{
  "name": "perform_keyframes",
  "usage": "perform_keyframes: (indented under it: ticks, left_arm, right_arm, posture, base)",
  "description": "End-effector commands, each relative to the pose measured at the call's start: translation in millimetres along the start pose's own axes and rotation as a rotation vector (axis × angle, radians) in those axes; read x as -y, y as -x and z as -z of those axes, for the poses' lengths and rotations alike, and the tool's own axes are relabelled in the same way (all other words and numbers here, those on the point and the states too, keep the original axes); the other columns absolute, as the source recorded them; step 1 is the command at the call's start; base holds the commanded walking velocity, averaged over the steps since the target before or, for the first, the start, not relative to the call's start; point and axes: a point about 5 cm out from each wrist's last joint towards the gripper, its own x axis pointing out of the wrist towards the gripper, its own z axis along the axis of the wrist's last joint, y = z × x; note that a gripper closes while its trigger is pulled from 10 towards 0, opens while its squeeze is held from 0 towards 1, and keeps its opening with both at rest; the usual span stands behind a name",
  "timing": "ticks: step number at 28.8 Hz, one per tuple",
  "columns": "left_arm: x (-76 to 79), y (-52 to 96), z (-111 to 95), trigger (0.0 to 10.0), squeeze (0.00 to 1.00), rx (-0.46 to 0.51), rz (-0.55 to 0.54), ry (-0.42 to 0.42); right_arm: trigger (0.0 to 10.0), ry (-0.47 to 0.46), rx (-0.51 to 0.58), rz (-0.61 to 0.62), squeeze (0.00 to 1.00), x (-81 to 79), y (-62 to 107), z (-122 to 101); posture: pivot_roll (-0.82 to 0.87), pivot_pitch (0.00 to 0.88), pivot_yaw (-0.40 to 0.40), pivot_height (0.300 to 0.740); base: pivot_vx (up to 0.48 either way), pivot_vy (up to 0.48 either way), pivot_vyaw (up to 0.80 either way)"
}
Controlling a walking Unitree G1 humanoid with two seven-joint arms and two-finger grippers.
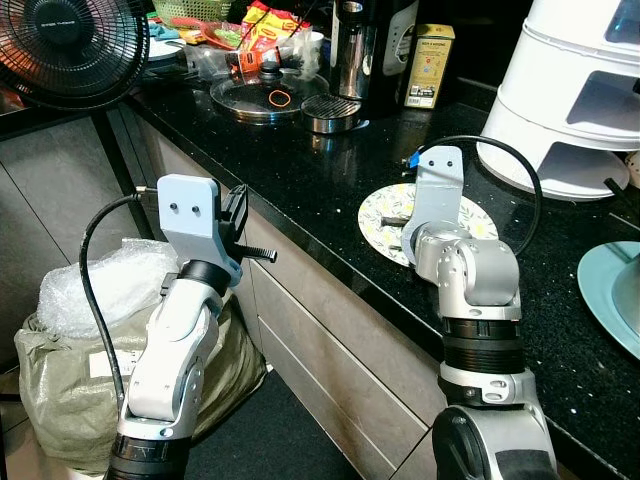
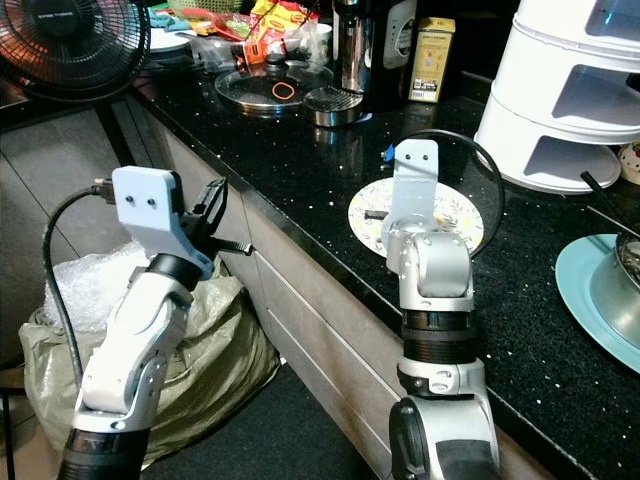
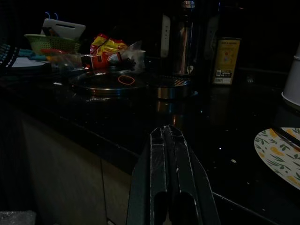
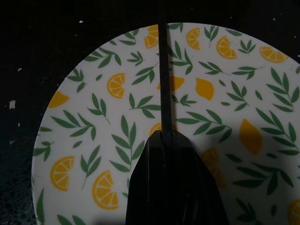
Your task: Kitchen organization
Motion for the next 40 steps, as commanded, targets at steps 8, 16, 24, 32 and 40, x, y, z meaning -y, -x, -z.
perform_keyframes:
  ticks: [8, 16, 24, 32, 40]
  left_arm:
    - [-21.7, -7.3, -6, 10.0, 0.00, 0.004, -0.059, 0.046]
    - [-59.9, -14.1, -12, 10.0, 0.00, 0.018, -0.181, 0.280]
    - [-67.9, -16.3, -10, 10.0, 0.00, 0.016, -0.200, 0.373]
    - [-74.6, -25.4, -19, 10.0, 0.00, 0.060, -0.199, 0.530]
    - [-75.6, -26.2, -24, 10.0, 0.00, 0.066, -0.136, 0.585]
  right_arm:
    - [0.4, -0.267, 0.171, -0.329, 0.00, -22.4, 10.9, -15]
    - [10.0, -0.465, 0.571, -0.948, 0.00, -35.5, 77.2, -58]
    - [10.0, -0.406, 0.645, -1.102, 0.00, -33.7, 94.3, -57]
    - [10.0, -0.375, 0.627, -1.121, 0.00, -20.6, 88.2, -48]
    - [10.0, -0.350, 0.633, -1.243, 0.00, -15.0, 101.1, -40]
  posture:
    - [0.02, 0.000, -0.015, 0.740]
    - [0.02, 0.000, -0.005, 0.740]
    - [0.02, 0.000, 0.003, 0.740]
    - [0.01, 0.000, -0.019, 0.740]
    - [0.01, 0.000, -0.017, 0.740]
  base:
    - [0.000, 0.000, 0.00]
    - [0.000, 0.000, 0.00]
    - [0.000, 0.000, 0.00]
    - [0.000, 0.000, 0.00]
    - [0.000, 0.000, 0.00]
